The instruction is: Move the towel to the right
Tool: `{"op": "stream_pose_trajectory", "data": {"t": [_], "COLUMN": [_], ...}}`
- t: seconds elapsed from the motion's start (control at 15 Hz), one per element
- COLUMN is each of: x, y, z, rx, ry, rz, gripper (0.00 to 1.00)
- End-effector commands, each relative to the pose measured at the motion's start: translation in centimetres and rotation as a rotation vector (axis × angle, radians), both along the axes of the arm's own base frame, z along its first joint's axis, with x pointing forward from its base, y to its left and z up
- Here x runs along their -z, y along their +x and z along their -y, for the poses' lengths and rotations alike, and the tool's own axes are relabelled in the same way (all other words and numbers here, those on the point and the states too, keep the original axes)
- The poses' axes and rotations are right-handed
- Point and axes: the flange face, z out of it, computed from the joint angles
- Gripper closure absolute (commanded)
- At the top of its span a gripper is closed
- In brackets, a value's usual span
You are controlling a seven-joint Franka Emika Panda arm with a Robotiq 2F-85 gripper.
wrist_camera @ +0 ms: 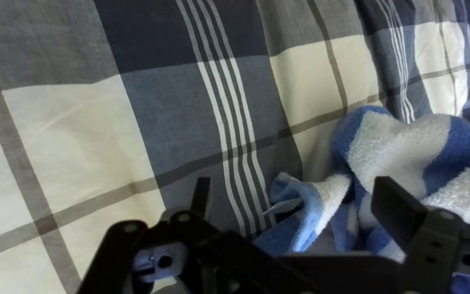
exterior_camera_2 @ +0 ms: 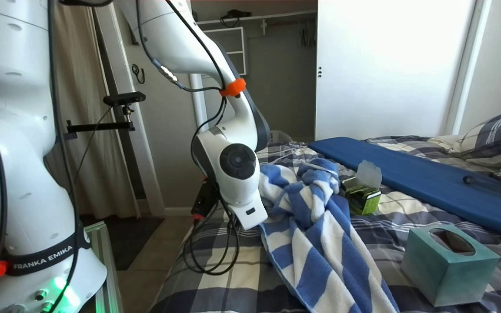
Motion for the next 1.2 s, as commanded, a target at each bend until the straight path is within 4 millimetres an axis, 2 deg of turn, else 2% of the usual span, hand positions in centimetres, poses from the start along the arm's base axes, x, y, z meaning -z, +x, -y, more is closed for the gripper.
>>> {"op": "stream_pose_trajectory", "data": {"t": [0.0, 0.2, 0.33, 0.47, 0.73, 1.0, 1.13], "x": [3.0, 4.8, 5.8, 6.6, 7.3, 7.0, 6.7], "y": [2.1, 3.6, 4.5, 5.1, 6.0, 6.6, 6.8], "z": [0.2, -0.6, -1.3, -1.7, -2.2, -2.1, -2.2], "rx": [-0.005, -0.018, -0.026, -0.05, -0.106, -0.141, -0.147], "ry": [0.011, 0.039, 0.059, 0.066, 0.037, 0.016, 0.013], "rz": [0.081, 0.126, 0.141, 0.157, 0.202, 0.239, 0.25], "gripper": [0.0, 0.0, 0.28, 0.43, 0.69, 0.98, 1.0]}}
